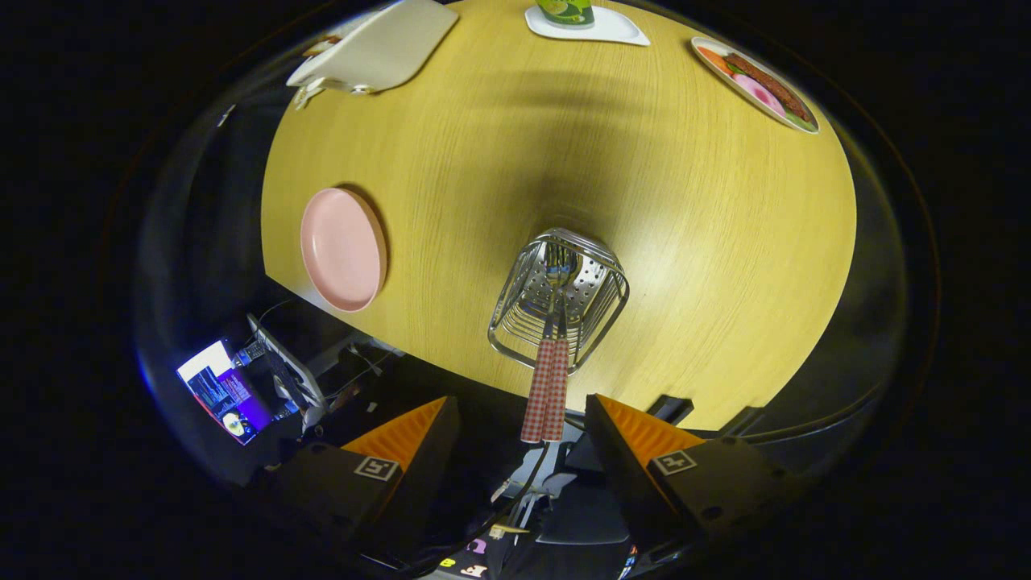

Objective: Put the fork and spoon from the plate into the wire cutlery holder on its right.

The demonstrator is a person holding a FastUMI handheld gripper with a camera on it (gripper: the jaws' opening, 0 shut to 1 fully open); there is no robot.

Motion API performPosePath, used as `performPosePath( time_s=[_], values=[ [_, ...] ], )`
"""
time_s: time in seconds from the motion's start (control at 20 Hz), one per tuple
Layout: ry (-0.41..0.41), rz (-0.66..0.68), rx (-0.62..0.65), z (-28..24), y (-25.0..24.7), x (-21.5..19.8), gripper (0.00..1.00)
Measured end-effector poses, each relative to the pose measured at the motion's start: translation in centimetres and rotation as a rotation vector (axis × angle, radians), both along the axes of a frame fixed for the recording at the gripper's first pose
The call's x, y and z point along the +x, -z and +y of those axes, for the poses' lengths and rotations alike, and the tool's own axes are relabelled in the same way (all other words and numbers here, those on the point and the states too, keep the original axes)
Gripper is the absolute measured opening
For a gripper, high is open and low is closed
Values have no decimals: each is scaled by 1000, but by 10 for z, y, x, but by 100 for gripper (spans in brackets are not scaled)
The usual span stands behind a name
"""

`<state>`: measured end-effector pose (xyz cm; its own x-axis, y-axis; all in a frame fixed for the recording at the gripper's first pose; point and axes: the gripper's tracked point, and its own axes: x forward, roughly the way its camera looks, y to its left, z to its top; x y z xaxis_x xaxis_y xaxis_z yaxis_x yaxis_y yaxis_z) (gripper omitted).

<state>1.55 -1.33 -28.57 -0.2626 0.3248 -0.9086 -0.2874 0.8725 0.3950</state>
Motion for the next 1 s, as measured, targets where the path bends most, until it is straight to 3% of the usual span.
performPosePath(
  time_s=[0.15,0.45,0.65,0.8,1.0],
  values=[
    [83,-140,32,4,-10,-7,98],
    [410,-483,91,8,-35,1,100],
    [569,-767,117,-6,-74,19,100],
    [588,-966,115,-26,-111,23,99],
    [542,-1227,90,-52,-166,25,99]
  ],
)
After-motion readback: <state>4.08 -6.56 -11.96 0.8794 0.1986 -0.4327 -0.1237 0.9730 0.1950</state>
